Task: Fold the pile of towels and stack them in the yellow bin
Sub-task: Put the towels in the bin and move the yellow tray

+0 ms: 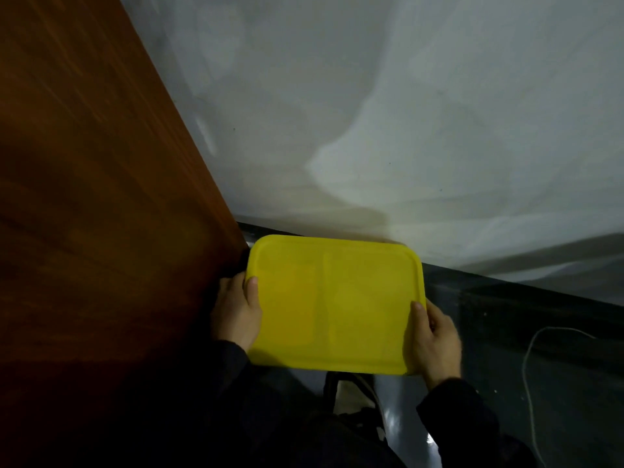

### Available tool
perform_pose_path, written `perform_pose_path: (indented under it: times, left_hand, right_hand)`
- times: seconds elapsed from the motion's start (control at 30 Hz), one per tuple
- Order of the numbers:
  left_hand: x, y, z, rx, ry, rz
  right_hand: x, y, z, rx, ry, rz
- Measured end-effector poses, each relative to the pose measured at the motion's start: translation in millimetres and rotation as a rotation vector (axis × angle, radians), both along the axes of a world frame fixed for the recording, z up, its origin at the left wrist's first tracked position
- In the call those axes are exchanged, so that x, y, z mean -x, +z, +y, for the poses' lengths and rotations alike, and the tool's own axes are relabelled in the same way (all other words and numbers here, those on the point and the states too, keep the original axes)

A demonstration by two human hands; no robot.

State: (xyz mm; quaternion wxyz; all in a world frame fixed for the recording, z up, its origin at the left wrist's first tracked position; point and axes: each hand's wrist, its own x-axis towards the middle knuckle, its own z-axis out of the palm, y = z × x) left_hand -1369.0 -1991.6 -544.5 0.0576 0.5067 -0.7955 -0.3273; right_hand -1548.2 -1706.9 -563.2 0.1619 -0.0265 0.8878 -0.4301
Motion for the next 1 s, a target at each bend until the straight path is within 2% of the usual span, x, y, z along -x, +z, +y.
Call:
perform_pose_path:
  times: [0.07, 0.17, 0.27, 0.37, 0.47, 0.53, 0.67, 0.8, 0.87, 0.93, 1.0]
  left_hand:
    - [4, -4, -4, 0.005, -0.047, 0.006]
    - [18, -1, -17, -0.107, -0.068, -0.007]
    - [46, 11, -31, -0.196, -0.103, 0.066]
    - [62, 12, -40, -0.195, -0.144, 0.171]
    - [68, 6, -48, -0.216, -0.125, 0.211]
    - [67, 3, -52, -0.252, -0.123, 0.232]
    - [65, -5, -56, -0.264, -0.13, 0.249]
    - [65, -4, -54, -0.287, -0.08, 0.291]
    - [57, -3, -47, -0.183, -0.039, 0.294]
    - [44, -3, -37, 0.011, -0.03, 0.187]
    - [29, 4, -25, 0.101, -0.021, 0.062]
  right_hand:
    - [12, 2, -6, -0.062, 0.061, 0.014]
    - [22, 8, -15, -0.091, 0.127, 0.033]
    - [34, 6, -24, -0.084, 0.139, 0.032]
    - [49, 9, -31, -0.016, 0.106, -0.04]
    - [61, 9, -38, 0.147, 0.071, -0.129]
    - [67, 10, -43, 0.16, 0.068, -0.168]
    - [81, 13, -55, 0.088, 0.068, -0.106]
    - [83, 6, -56, 0.193, 0.134, -0.066]
    - [82, 5, -53, 0.209, 0.174, -0.037]
    - [82, 3, -52, 0.2, 0.169, -0.009]
    - [82, 3, -53, 0.17, 0.156, -0.006]
